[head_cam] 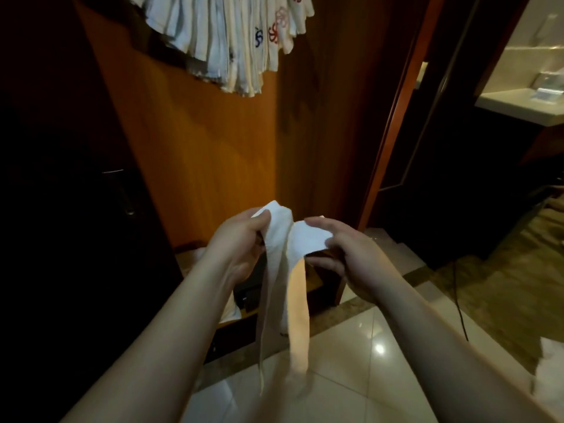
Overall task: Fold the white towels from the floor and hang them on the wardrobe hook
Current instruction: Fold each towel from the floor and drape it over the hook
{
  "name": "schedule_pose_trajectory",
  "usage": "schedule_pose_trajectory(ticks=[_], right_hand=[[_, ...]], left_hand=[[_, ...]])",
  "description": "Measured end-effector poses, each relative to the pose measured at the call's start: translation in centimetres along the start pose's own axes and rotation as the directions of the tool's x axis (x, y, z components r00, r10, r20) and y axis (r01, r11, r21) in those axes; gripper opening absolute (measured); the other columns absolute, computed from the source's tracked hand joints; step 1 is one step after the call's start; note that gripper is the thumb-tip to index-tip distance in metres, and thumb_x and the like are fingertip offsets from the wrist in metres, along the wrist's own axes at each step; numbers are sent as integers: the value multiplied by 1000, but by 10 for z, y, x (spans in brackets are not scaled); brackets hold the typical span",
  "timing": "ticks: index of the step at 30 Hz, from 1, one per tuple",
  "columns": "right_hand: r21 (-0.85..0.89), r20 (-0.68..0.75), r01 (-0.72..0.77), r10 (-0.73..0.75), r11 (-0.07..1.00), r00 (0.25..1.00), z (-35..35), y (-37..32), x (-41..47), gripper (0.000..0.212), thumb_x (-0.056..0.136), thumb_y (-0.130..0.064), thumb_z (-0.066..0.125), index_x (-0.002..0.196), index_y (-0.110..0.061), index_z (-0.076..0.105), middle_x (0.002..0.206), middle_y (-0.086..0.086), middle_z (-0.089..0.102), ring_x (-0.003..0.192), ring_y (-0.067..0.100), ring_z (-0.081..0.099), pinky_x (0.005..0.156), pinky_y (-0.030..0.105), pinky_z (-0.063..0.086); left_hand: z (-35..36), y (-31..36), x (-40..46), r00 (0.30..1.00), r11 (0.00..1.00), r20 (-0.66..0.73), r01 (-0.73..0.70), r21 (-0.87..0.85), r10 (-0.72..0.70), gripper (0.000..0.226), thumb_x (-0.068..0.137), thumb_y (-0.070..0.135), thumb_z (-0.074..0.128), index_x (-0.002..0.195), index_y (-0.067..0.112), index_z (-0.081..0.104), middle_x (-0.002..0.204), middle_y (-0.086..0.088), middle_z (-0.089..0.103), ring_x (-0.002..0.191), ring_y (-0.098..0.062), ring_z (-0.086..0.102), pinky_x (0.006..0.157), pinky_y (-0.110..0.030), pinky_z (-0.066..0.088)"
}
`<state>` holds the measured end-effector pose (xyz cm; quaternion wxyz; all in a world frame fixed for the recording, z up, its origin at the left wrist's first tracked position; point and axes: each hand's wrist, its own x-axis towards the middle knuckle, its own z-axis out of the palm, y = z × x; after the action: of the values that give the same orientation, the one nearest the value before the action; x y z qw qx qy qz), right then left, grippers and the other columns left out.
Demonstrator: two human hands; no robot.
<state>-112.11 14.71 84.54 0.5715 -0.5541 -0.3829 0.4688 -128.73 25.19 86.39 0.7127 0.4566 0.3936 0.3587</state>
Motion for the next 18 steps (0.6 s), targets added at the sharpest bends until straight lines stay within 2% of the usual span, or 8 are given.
schedule_pose_trajectory(ticks=[2, 4, 6, 8, 10, 12, 16, 18], right_hand=[[-234, 140, 71, -39, 970, 989, 5, -12, -7, 56, 82, -18, 50, 108, -65, 66, 126, -39, 42, 108, -5, 55, 92, 25, 57], [-511, 221, 202, -99, 836, 970, 5, -25, -10, 65, 89, -20, 50, 106, -83, 47, 114, -60, 33, 108, -23, 45, 96, 11, 46], [-681, 231, 313, -212, 662, 950, 4, -37, -11, 66, 101, -22, 50, 104, -87, 39, 116, -56, 36, 102, -36, 40, 83, -3, 38], [-722, 218, 374, -321, 582, 922, 5, -48, -11, 55, 106, -24, 48, 102, -78, 47, 118, -46, 42, 98, -33, 47, 77, -4, 40], [-745, 223, 402, -369, 533, 902, 8, -56, -10, 43, 106, -24, 46, 101, -67, 50, 110, -42, 50, 93, -23, 58, 73, 0, 44], [-767, 246, 436, -412, 471, 877, 10, -65, -9, 35, 105, -23, 50, 102, -57, 54, 99, -37, 57, 90, -17, 61, 72, 4, 48], [-815, 284, 461, -452, 352, 846, 12, -86, -8, 19, 102, -27, 56, 110, -36, 70, 85, -33, 60, 90, -13, 61, 73, 10, 47], [-849, 316, 460, -446, 262, 838, 16, -97, -7, 26, 99, -38, 53, 111, -29, 73, 82, -29, 60, 83, -8, 62, 72, 11, 46]], left_hand=[[-2, 6, -7, 995, 998, 90, -44, 53, 39, 22, 101, 20, 54, 119, 18, 67, 111, -5, 75, 103, -23, 71, 79, -33, 57], [-4, 13, -12, 982, 993, 173, -86, 81, 71, 24, 101, 18, 54, 123, 17, 64, 116, -6, 73, 107, -24, 70, 81, -33, 57], [-7, 20, -15, 972, 990, 216, -115, 87, 94, 25, 100, 16, 55, 125, 14, 61, 120, -10, 68, 108, -26, 68, 82, -34, 56], [-8, 24, -16, 965, 985, 233, -148, 88, 124, 22, 100, 16, 56, 122, 12, 59, 118, -12, 68, 104, -27, 69, 82, -36, 57], [-6, 28, -18, 961, 977, 226, -185, 105, 158, 17, 97, 18, 60, 113, 13, 62, 106, -10, 73, 94, -24, 72, 76, -34, 58], [-3, 32, -20, 954, 971, 234, -215, 104, 186, 17, 88, 23, 67, 102, 14, 68, 97, -9, 75, 87, -23, 73, 70, -31, 58], [1, 40, -21, 943, 963, 248, -251, 93, 222, 18, 81, 31, 70, 96, 26, 80, 103, -7, 76, 97, -24, 73, 74, -32, 58], [3, 46, -22, 934, 959, 268, -268, 94, 234, 17, 83, 31, 68, 95, 29, 81, 101, -4, 77, 94, -22, 74, 72, -30, 58]])
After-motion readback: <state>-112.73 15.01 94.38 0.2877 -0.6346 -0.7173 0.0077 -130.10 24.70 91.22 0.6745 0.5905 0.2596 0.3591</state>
